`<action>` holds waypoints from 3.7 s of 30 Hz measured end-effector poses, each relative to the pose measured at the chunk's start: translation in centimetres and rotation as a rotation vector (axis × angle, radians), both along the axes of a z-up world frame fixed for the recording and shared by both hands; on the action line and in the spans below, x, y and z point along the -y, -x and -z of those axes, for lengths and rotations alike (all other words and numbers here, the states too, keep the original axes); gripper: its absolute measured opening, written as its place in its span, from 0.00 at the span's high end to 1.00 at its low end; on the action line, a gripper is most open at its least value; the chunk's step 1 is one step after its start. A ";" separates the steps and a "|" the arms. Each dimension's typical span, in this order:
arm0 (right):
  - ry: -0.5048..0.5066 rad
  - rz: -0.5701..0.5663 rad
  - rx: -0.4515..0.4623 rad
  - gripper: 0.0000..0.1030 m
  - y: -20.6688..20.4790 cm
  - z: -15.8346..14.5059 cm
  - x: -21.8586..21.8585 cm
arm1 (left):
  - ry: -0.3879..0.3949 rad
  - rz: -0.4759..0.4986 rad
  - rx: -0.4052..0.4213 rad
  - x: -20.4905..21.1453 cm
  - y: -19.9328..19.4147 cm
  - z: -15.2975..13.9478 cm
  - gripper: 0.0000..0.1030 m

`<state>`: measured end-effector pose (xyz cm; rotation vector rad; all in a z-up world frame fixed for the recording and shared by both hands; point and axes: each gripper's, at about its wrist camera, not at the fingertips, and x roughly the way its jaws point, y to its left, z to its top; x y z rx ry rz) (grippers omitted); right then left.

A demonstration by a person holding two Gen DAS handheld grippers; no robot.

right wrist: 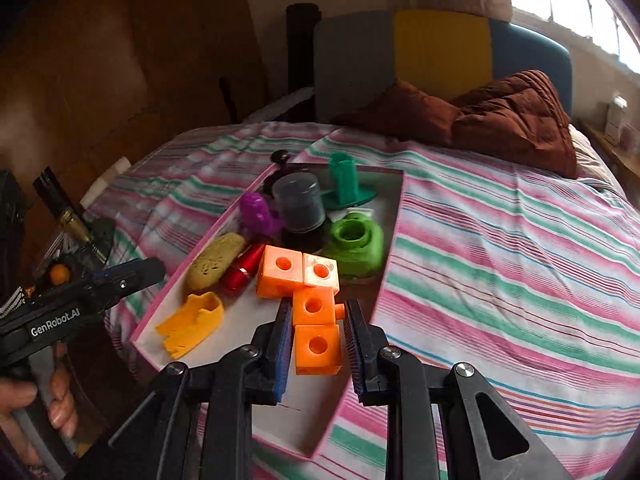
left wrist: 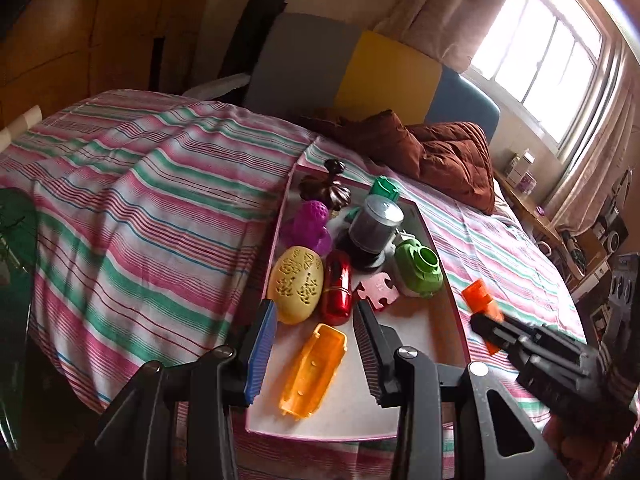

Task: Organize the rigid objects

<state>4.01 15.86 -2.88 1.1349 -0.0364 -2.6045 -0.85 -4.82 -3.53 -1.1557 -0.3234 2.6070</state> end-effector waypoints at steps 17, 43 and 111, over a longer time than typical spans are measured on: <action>-0.126 -0.010 0.141 0.76 1.9 4.1 5.4 | -0.023 -0.041 -0.001 1.5 0.6 -0.5 0.62; -0.079 -0.019 0.188 0.72 1.8 4.5 6.1 | -0.021 -0.044 0.008 1.5 0.7 -0.4 0.62; -0.080 0.287 0.029 0.01 0.9 -2.5 1.6 | 0.300 -0.051 -0.023 -3.3 -2.4 -4.3 0.61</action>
